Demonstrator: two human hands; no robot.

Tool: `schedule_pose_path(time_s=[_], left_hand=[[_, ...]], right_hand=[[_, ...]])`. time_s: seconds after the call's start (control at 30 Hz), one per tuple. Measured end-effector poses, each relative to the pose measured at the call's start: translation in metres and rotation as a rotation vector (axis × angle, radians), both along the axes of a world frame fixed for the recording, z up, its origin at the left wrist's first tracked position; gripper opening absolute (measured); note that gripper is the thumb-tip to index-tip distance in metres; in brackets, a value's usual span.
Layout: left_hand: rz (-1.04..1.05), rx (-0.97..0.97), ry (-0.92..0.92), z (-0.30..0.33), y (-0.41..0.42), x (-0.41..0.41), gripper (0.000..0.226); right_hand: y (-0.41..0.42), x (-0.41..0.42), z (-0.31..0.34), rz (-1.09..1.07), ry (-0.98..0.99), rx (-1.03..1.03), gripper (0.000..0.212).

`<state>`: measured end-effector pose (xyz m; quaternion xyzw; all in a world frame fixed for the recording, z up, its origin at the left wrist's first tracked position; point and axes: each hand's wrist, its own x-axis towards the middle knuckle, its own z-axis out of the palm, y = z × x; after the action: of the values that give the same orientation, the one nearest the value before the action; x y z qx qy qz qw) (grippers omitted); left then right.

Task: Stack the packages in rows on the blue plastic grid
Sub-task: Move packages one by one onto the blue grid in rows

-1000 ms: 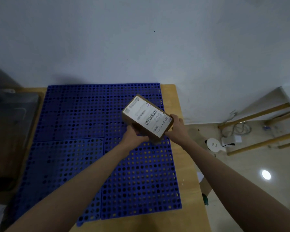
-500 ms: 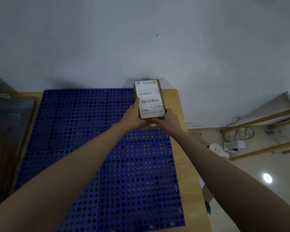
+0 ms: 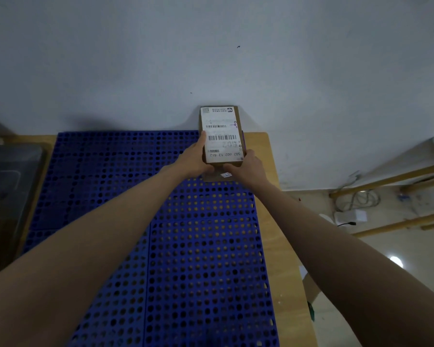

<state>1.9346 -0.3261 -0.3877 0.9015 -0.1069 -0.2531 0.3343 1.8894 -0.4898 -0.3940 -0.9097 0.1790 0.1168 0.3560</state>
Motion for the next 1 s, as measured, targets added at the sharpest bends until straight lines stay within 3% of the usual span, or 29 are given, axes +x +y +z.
schedule_pose_path(time_s=[0.4, 0.63, 0.83, 1.0], left_hand=[[0.035, -0.021, 0.001, 0.002, -0.002, -0.009, 0.120], [-0.053, 0.222, 0.068, 0.008, 0.019, -0.025, 0.117], [-0.126, 0.374, 0.083, 0.034, 0.051, -0.060, 0.104], [-0.159, 0.431, 0.091, 0.066, 0.075, -0.102, 0.097]], right_hand=[[-0.003, -0.011, 0.005, -0.072, 0.024, 0.092, 0.069], [-0.009, -0.031, 0.024, -0.042, 0.075, 0.087, 0.071], [-0.005, -0.067, 0.055, 0.167, 0.140, -0.034, 0.048], [0.017, -0.103, 0.093, 0.332, 0.238, -0.104, 0.056]])
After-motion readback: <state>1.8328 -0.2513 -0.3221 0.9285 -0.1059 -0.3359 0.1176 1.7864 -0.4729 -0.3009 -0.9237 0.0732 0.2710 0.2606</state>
